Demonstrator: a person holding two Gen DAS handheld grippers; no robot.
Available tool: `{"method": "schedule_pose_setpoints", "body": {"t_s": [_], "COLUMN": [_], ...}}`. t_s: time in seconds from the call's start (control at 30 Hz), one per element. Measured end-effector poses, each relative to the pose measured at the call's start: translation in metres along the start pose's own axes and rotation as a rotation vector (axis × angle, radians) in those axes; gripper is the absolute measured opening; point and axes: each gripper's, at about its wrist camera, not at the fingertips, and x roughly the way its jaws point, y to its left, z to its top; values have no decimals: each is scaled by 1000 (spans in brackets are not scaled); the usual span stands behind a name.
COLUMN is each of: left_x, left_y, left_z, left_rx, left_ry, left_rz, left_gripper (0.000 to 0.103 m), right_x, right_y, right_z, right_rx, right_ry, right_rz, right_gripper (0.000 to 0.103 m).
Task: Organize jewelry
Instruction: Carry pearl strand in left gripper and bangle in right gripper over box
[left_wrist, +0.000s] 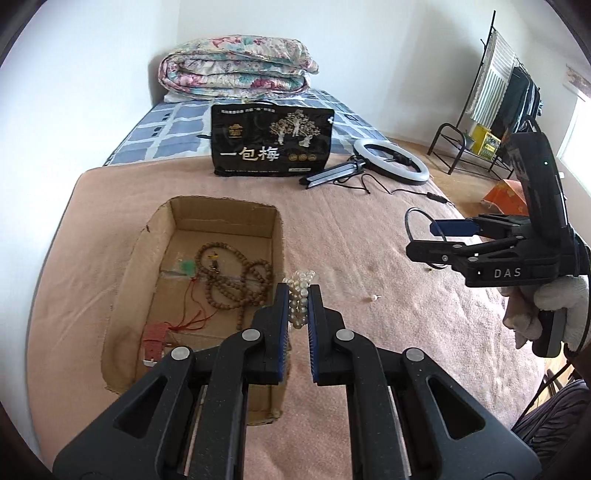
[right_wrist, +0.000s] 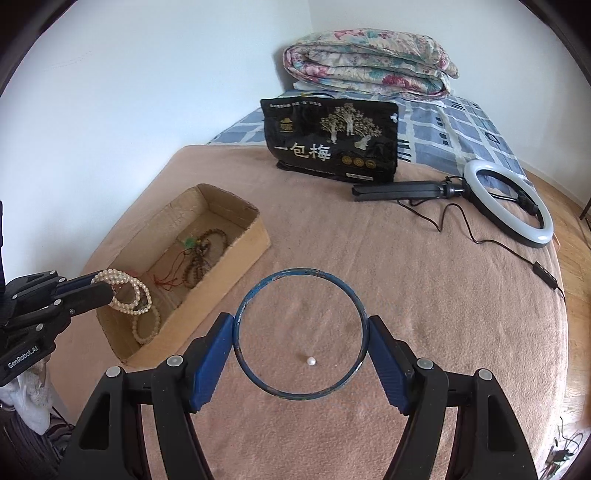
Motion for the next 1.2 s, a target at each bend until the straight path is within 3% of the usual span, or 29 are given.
{"method": "schedule_pose_setpoints", "body": {"t_s": [0.23, 0.53, 1.2], "left_x": [-5, -1, 8], "left_y": [48, 102, 111], "left_z": [-1, -2, -4], "left_rx": [-61, -155, -181], "left_ry": [-32, -43, -32], "left_rz": [95, 149, 135], "left_gripper": [7, 7, 7], "right_x": [5, 25, 89], "right_y": [38, 79, 108], "right_z": [12, 29, 62], "right_rx": [-65, -132, -155], "right_ry": [-6, -8, 36], "right_rz": [44, 63, 57], "right_gripper": [74, 74, 74]}}
